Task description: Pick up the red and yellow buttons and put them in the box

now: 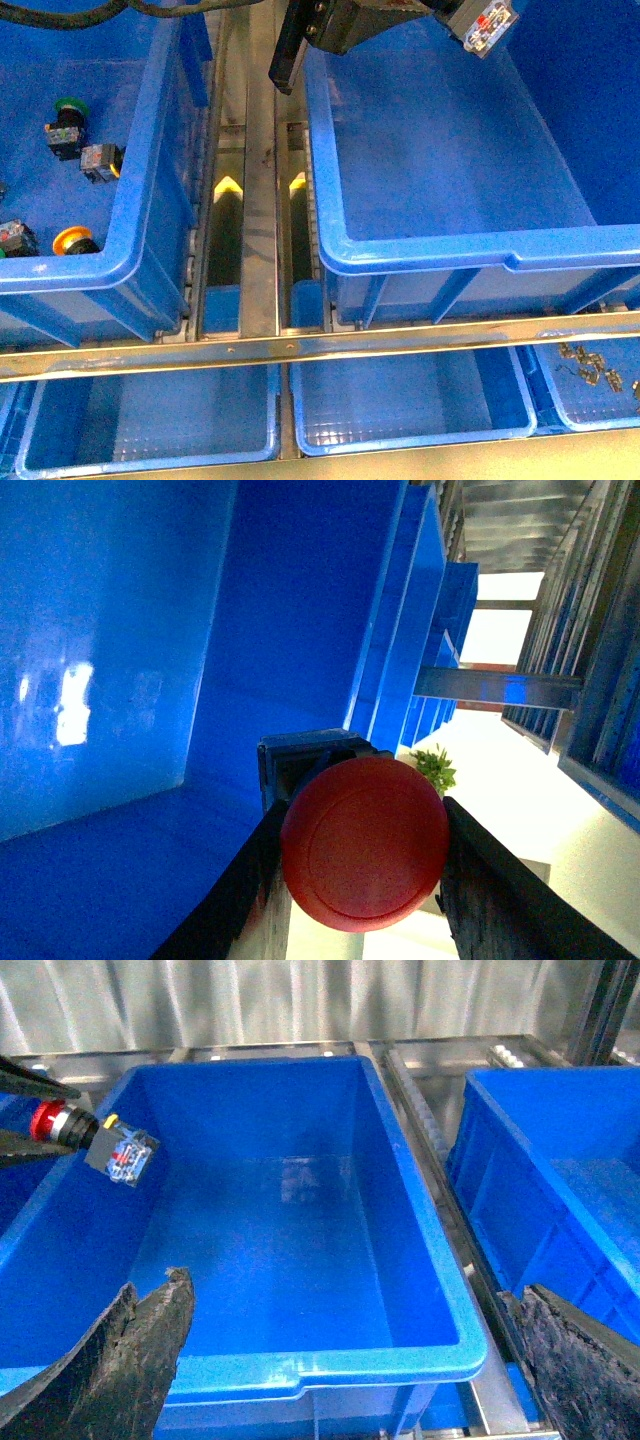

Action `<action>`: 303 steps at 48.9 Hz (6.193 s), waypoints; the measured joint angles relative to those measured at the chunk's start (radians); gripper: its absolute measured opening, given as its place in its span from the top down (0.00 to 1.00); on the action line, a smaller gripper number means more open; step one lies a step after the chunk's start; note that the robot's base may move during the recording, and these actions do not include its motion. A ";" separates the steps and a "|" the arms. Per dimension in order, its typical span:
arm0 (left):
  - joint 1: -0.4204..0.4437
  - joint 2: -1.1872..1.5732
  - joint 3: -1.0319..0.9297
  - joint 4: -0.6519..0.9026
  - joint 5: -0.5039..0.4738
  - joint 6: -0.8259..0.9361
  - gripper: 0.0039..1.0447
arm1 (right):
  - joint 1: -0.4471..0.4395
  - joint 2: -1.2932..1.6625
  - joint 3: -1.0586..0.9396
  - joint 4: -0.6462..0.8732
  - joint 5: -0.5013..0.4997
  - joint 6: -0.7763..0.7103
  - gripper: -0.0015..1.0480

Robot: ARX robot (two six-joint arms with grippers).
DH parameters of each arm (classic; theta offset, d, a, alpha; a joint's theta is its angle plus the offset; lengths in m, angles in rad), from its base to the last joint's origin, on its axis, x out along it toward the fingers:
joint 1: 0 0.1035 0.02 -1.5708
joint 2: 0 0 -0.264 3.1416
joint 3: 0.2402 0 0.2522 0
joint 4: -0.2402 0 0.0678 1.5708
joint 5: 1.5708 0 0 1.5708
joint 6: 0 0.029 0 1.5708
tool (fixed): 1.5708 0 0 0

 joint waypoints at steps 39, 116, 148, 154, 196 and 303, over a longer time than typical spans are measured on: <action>-0.007 0.019 0.029 -0.040 -0.002 0.013 0.68 | 0.026 0.818 0.218 0.352 -0.030 -0.370 0.06; -0.021 0.033 0.069 -0.055 -0.006 0.019 0.68 | 0.307 1.767 0.723 0.855 -0.119 -0.787 0.34; -0.013 0.043 0.079 -0.061 -0.085 0.082 0.42 | 0.288 1.768 0.721 0.843 -0.113 -0.773 0.63; 0.008 0.043 0.079 -0.047 -0.096 0.095 0.17 | 0.280 1.768 0.715 0.837 -0.113 -0.770 0.63; 0.159 -0.437 -0.659 0.256 -0.734 0.834 0.22 | 0.220 1.637 0.605 0.822 -0.080 -0.674 0.65; 0.453 -1.763 -1.259 -0.185 -0.607 1.214 0.98 | 0.268 1.637 0.574 0.825 -0.037 -0.525 0.65</action>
